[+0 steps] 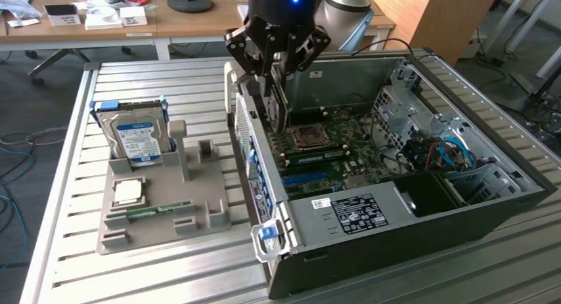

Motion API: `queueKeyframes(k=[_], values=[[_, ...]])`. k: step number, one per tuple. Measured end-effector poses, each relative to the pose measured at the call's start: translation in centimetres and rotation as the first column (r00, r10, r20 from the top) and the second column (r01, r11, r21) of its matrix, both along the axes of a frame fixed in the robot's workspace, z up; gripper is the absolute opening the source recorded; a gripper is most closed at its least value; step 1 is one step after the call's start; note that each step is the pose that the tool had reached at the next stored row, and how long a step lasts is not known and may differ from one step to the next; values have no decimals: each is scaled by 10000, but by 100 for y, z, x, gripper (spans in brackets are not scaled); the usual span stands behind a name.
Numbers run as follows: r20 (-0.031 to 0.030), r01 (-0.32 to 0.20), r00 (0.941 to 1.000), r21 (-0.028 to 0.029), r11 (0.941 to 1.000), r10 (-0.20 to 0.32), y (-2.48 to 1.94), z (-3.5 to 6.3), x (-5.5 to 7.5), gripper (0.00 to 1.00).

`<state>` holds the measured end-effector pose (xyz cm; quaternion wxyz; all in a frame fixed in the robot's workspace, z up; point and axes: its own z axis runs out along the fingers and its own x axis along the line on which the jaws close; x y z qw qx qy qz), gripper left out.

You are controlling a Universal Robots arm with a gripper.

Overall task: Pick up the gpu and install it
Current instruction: 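Pick up the gpu and move the gpu toward the slot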

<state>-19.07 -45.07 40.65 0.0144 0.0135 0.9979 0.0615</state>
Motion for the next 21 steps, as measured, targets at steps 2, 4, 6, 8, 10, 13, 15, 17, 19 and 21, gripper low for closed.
queueKeyframes(k=[2, 4, 6, 8, 10, 13, 15, 17, 19, 21], values=[[0, 0, 10000, 4, 10000, 0, 0, 0, 38, 27], [0, -1, 10000, 9, 10000, 1, 0, 0, 76, 27], [-1, -1, 10000, 12, 10000, 1, 0, 1, 115, 27], [0, -1, 10000, 19, 10000, 1, 0, 0, 154, 27], [0, 0, 10000, 25, 10000, 0, 0, 0, 194, 27], [0, 0, 10000, 32, 10000, 0, 0, 0, 250, 27], [0, -1, 10000, 37, 10000, 1, 0, 0, 287, 27], [0, -1, 10000, 42, 10000, 1, 0, 0, 326, 27], [0, 0, 10000, 49, 10000, 0, 0, 0, 365, 27], [0, 0, 10000, 54, 10000, 0, 0, 0, 403, 27]])
